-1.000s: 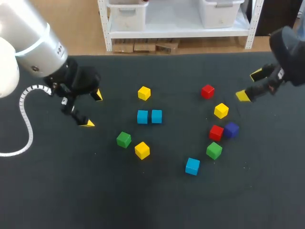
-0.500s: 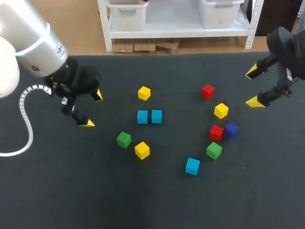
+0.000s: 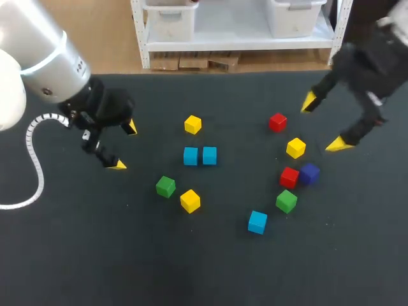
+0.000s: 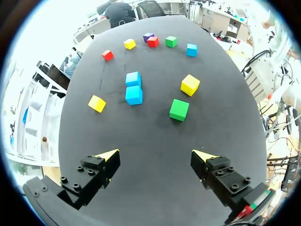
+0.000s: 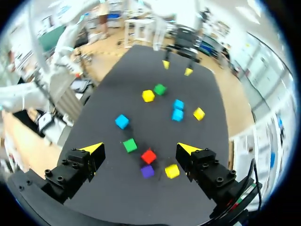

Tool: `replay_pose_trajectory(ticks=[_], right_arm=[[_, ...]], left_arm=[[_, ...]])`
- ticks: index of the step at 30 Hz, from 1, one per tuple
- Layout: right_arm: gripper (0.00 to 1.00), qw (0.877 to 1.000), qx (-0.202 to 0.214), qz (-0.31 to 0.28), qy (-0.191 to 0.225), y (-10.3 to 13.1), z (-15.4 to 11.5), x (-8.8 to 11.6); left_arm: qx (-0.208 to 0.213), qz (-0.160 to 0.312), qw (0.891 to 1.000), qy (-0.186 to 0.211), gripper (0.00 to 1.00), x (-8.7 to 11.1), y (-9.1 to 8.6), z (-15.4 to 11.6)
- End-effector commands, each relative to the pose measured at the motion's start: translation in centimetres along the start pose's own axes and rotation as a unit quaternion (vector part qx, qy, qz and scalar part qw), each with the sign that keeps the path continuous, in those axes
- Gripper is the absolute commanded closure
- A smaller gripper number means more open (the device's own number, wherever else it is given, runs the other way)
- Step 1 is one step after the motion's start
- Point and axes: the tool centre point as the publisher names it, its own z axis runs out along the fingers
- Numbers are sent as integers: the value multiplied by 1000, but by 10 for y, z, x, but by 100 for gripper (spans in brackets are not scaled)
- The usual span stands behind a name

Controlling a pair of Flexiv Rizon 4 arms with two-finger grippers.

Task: Place the blue cubes, place green cubes on the blue cubes, place the yellow cubes on the green cubes, then place the red cubes on the yellow cubes, and place purple cube on the red cubes.

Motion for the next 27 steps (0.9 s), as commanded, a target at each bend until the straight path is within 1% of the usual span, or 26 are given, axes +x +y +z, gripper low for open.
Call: replay_pose_trajectory(ticks=[1, 4, 5, 6, 8, 11, 13, 14, 16, 17, 18, 19, 20, 21, 27], right_arm=[[0, 979, -91, -173, 52, -3, 23, -20], [0, 965, -86, -244, 50, 6, 32, -27], [0, 957, -84, -272, 47, 9, 34, -30], [0, 954, -81, -284, 48, 10, 36, -30], [0, 938, -90, -331, 49, 12, 43, -31], [0, 917, -98, -385, 39, 14, 51, -31], [0, 899, -104, -423, 30, 15, 56, -31], [0, 894, -106, -435, 24, 15, 57, -30], [0, 878, -109, -466, 6, 16, 61, -29], [0, 867, -113, -485, 1, 18, 64, -28], [0, 852, -124, -509, 4, 19, 71, -26], [0, 841, -132, -524, 13, 22, 77, -25], [0, 838, -138, -528, 19, 23, 83, -25], [0, 831, -144, -538, 16, 25, 88, -24], [0, 808, -172, -563, 15, 32, 115, -19]], left_arm=[[-1, 2, 1000, -2, 0, 1, 0, 0], [-1, 2, 1000, -2, 0, 1, 0, 0], [-1, 2, 1000, -2, 0, 1, 0, 0], [-1, 2, 1000, -2, 0, 1, 0, 0], [-1, 2, 1000, -2, 0, 1, 0, 0], [-1, 2, 1000, -2, 0, 1, 0, 0], [-1, 2, 1000, -2, 0, 1, 0, 0], [-1, 2, 1000, -2, 0, 1, 0, 0], [-1, 2, 1000, -2, 0, 1, 0, 0], [-1, 2, 1000, -2, 0, 1, 0, 0], [-1, 2, 1000, -2, 0, 1, 0, 0], [-1, 2, 1000, -2, 0, 1, 0, 0], [-1, 2, 1000, -2, 0, 1, 0, 0], [-1, 2, 1000, -2, 0, 1, 0, 0], [-1, 2, 1000, -2, 0, 1, 0, 0]])
